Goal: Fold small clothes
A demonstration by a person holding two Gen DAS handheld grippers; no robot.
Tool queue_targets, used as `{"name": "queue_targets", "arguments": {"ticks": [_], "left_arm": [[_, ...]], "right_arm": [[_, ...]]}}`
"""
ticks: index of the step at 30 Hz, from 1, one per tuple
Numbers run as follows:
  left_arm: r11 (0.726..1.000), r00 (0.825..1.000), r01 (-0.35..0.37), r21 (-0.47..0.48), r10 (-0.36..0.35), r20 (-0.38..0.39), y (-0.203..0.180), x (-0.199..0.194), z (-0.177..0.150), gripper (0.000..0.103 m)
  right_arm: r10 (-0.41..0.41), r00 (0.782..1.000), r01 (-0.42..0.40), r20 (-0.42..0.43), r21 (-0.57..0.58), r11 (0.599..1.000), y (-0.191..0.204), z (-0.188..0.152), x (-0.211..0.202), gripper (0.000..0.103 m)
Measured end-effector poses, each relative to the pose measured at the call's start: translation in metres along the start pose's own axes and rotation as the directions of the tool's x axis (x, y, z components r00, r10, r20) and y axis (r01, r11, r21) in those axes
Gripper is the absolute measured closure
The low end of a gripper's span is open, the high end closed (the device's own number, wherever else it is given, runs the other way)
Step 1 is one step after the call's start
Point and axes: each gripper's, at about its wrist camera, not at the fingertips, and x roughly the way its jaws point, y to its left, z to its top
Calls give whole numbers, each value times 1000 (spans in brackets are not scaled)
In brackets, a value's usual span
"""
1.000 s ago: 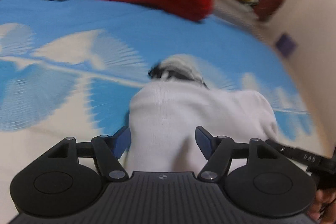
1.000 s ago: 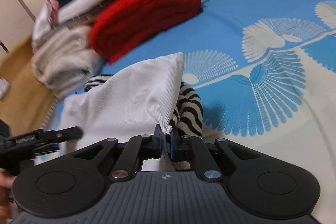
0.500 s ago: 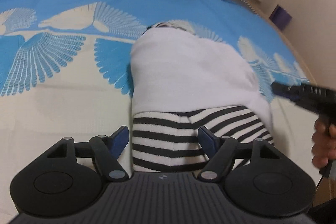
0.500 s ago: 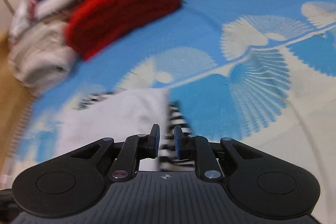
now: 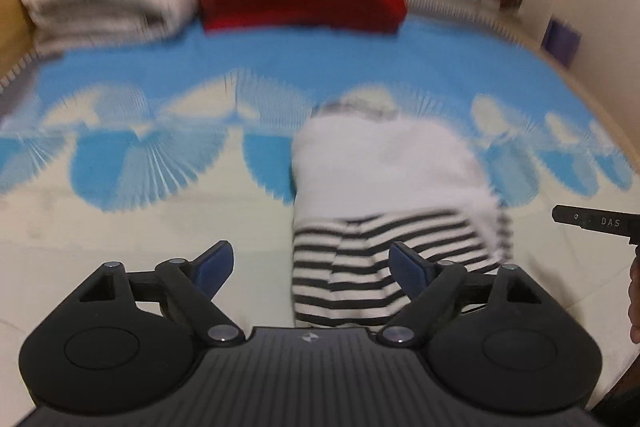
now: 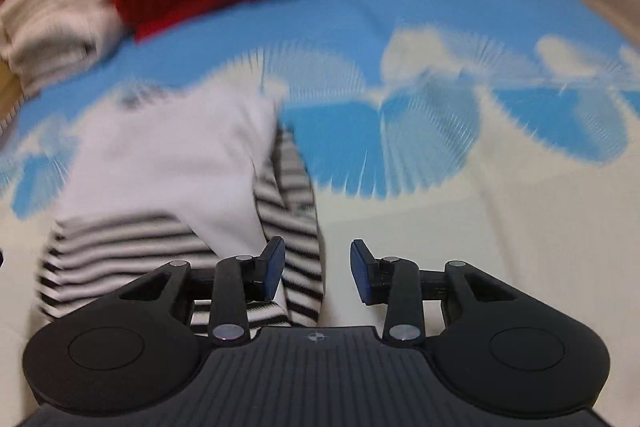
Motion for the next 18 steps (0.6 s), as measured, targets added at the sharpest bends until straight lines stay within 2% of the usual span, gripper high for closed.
{"name": "queue_targets", "arguments": {"ticks": [3,5,6,8,11,12,13,15,16,17,18], "left_arm": [[1000,993,21,19,-23,115,-17,-54,-12,14],[999,983,40,21,-43,181,-28,-87,-27,14],[998,978,53,23,-57,202,-32,-100,-36,13],[999,973,32,30,-38,228,-43,-125,-56,12],[999,975,39,20,-42,220,-54,-139,-92,12],[999,977,43,26,-47,210,-56,-136,-105,9],[999,980,32,37,-39,196,-58,-131,-117,2],[996,986,-32,85,18,164,-66,-116,-142,1],[993,991,-68,99,56,118,-70,-105,-147,1],[994,995,-63,94,55,85,-72,-98,-147,1],[995,996,-37,88,30,84,-73,-95,-146,1]], "right_arm": [[49,992,-47,117,-25,999,11,-2,-60,60],[82,977,-69,197,-74,995,20,-14,-103,47],[97,968,-77,231,-96,992,25,-22,-123,44],[119,953,-90,277,-115,989,29,-42,-157,38],[112,946,-85,305,-101,991,33,-78,-187,28],[101,947,-77,307,-88,993,34,-90,-192,28],[91,948,-71,304,-78,994,37,-101,-193,27],[60,958,-46,281,-58,997,38,-127,-189,27],[39,967,-25,251,-61,998,39,-137,-184,27],[13,978,4,210,-81,997,44,-143,-176,28],[-5,981,26,193,-103,994,50,-145,-171,28]]}}
